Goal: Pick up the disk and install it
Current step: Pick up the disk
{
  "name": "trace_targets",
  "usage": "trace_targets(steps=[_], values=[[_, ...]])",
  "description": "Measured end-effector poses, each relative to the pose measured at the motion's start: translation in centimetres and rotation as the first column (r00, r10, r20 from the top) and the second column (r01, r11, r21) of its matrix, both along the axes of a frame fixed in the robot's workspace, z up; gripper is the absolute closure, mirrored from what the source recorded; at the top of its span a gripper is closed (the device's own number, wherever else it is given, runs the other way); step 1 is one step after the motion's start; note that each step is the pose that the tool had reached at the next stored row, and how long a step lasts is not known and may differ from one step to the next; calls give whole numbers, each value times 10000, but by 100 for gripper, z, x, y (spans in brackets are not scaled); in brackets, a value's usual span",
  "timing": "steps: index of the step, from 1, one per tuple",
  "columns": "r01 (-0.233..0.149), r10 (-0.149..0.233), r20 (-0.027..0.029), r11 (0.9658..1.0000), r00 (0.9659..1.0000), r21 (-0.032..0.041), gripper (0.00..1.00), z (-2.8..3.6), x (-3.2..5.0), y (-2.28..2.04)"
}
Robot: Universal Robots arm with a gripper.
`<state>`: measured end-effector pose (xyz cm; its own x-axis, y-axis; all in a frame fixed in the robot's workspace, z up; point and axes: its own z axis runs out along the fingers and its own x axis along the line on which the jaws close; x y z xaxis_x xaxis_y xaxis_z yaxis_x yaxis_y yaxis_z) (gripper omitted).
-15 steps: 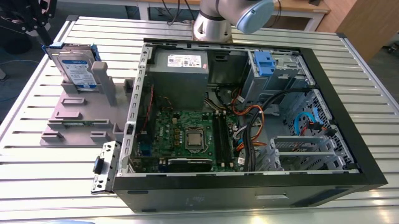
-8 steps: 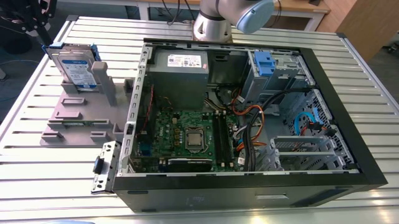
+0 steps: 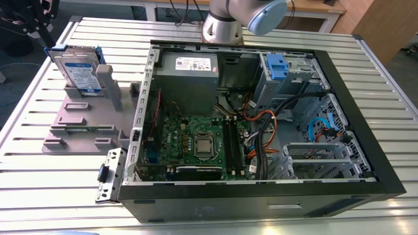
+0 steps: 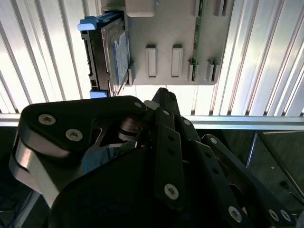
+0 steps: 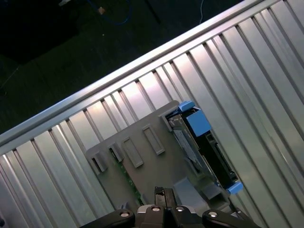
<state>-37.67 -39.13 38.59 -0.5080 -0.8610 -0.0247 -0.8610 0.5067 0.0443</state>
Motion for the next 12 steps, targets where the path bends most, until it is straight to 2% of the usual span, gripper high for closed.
trace_targets(steps=[12], values=[[-80, 80, 0, 10000, 10000, 0, 89, 0, 0, 0]])
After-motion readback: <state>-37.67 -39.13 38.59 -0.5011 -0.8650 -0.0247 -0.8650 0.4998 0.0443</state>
